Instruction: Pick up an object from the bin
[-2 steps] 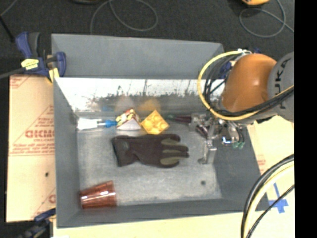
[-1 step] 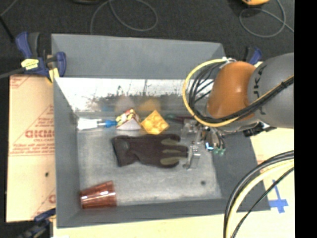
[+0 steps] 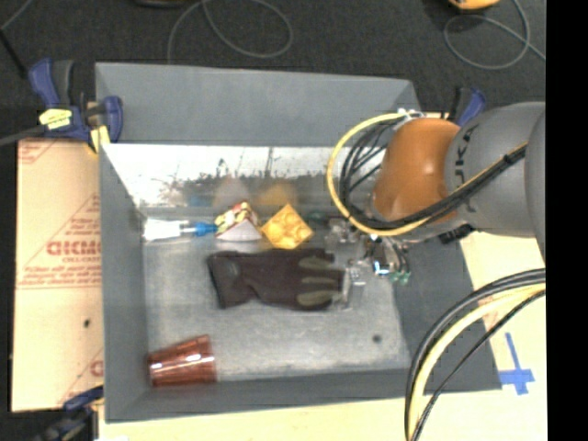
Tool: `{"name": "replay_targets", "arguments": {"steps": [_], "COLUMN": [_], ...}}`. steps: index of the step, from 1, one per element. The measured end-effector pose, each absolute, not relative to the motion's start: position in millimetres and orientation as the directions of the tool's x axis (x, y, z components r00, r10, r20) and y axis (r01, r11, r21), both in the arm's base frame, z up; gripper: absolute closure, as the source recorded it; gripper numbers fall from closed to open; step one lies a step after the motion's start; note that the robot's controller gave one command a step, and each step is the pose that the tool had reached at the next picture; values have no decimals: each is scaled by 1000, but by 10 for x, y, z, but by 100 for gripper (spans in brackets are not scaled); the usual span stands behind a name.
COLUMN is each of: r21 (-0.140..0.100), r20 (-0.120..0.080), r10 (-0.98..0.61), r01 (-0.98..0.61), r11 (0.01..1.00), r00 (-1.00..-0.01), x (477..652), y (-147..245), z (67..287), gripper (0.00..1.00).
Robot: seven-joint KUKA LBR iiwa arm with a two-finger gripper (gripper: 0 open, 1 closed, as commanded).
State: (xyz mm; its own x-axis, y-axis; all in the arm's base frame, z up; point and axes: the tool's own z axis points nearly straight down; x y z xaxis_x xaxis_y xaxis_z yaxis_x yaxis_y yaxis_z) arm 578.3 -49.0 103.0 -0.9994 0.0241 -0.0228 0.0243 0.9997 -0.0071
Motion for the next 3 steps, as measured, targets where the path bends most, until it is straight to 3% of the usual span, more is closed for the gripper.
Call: {"name": "replay_targets", "arguments": {"steps": [1, 2, 3], "r21": [-6, -6, -6], "r20": [-18, -28, -27], "r10": [-12, 127, 123], "r01": [-12, 127, 123], "r11": [1000, 992, 992], "r00": [-1000, -992, -992], "x": [5725, 5666, 5666], "y": [-402, -296, -296], "z": [907, 760, 761], "gripper": [0, 100, 100]}}
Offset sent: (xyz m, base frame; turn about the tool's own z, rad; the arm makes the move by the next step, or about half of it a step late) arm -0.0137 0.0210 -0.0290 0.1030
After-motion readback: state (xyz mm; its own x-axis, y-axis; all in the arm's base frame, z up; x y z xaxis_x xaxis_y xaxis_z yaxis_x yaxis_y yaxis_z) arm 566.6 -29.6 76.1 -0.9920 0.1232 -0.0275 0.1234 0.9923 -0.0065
